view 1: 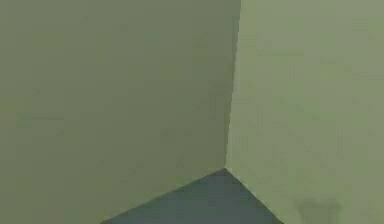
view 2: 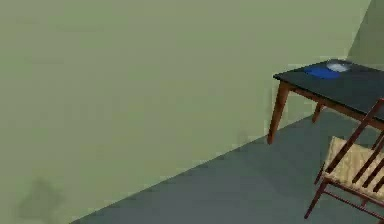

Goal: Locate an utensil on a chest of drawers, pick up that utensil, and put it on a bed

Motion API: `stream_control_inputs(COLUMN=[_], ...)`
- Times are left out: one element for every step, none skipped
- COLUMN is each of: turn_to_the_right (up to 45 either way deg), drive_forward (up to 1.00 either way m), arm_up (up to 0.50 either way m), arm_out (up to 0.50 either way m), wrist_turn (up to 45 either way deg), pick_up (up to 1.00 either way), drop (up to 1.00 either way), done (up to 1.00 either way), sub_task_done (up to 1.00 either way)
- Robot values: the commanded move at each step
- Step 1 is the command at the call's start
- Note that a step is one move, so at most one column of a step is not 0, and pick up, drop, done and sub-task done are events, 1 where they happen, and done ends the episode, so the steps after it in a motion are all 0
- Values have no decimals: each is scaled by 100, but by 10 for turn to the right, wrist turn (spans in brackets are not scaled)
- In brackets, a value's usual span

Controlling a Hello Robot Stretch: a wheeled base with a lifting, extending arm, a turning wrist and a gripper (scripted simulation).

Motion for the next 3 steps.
stream_control_inputs(turn_to_the_right=[-450, -450, -330], drive_forward=[0, 0, 0], arm_up=[0, 0, 0], arm_out=[0, 0, 0], wrist_turn=[0, 0, 0], pick_up=[0, 0, 0], drop=[0, 0, 0], done=[0, 0, 0], sub_task_done=[0, 0, 0])
